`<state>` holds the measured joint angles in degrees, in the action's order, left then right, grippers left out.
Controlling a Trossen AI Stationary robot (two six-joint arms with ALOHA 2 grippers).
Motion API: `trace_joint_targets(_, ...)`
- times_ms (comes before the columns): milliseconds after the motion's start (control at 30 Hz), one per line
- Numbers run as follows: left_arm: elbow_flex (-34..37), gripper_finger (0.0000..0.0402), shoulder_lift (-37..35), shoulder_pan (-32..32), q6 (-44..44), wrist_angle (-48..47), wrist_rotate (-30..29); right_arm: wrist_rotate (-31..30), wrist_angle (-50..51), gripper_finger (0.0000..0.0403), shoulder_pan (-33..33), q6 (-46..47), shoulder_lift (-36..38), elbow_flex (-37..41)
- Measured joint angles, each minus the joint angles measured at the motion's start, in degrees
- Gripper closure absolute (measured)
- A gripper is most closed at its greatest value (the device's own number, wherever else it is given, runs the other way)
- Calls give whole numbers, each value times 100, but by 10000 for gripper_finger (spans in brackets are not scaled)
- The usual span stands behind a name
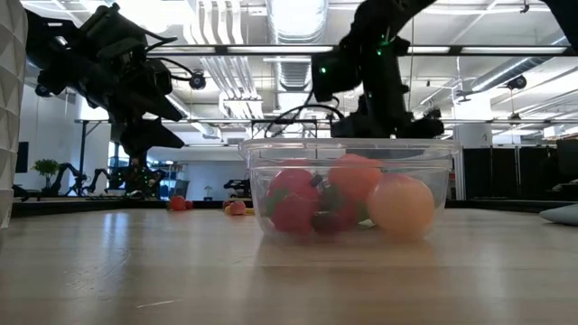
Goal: Pick and placing Produce into tupperware
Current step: Put the strawberry into the transparent bin
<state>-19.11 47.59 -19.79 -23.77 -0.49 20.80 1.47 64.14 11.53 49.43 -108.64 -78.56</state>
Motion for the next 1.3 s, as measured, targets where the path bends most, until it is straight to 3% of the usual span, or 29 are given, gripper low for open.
trace_joint_targets(800,0,157,4,0,15,0,0,-255,-1106,152,404,-295,-7,645)
trace_joint_targets(1300,0,157,4,-1,17,0,0,2,-1419,193,514,-297,-15,959)
